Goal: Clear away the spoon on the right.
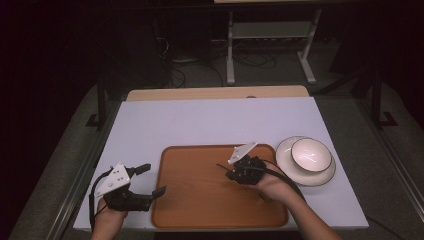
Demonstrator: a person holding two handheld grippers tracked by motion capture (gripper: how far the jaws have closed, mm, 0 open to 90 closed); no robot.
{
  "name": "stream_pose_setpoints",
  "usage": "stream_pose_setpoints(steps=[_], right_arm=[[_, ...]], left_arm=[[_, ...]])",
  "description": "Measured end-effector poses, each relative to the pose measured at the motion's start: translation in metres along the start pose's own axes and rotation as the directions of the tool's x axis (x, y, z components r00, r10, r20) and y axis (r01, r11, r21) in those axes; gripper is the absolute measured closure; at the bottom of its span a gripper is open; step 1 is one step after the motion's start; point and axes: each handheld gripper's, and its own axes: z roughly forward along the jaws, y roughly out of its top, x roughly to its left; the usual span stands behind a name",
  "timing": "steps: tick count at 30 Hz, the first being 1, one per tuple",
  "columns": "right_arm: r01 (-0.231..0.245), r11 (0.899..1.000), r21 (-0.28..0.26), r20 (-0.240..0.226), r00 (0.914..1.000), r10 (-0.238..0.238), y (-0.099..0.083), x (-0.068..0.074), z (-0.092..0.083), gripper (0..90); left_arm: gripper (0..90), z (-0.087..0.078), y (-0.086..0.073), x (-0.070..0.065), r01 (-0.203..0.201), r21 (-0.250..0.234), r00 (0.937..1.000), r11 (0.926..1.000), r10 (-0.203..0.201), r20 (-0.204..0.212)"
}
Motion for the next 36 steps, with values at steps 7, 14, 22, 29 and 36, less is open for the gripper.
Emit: stream_pose_setpoints(steps=[7,14,22,29,36], right_arm=[[0.014,0.999,0.041,-0.014,0.9998,-0.013,-0.002,0.002,0.010,85.1],[0.020,0.998,0.060,-0.017,0.9997,-0.019,-0.003,0.003,0.013,83.7],[0.020,0.998,0.058,-0.008,0.9998,-0.019,-0.004,0.003,0.012,80.1],[0.012,0.998,0.057,-0.011,0.9999,-0.012,-0.004,0.003,0.012,61.5],[-0.028,1.000,0.008,-0.032,0.9991,0.029,-0.004,0.003,0.004,35.1]], left_arm=[[13.7,0.000,-0.001,0.001,0.008,-0.002,1.0000,1.0000,-0.008,0.001],[13.7,0.000,-0.001,0.001,0.006,0.001,1.0000,1.0000,-0.006,0.003],[13.7,0.000,-0.001,0.001,0.003,0.004,1.0000,1.0000,-0.003,0.004],[13.7,0.000,-0.001,0.001,0.005,0.002,1.0000,1.0000,-0.005,0.003],[13.7,0.000,-0.001,0.000,0.002,0.004,1.0000,1.0000,-0.002,0.004]])
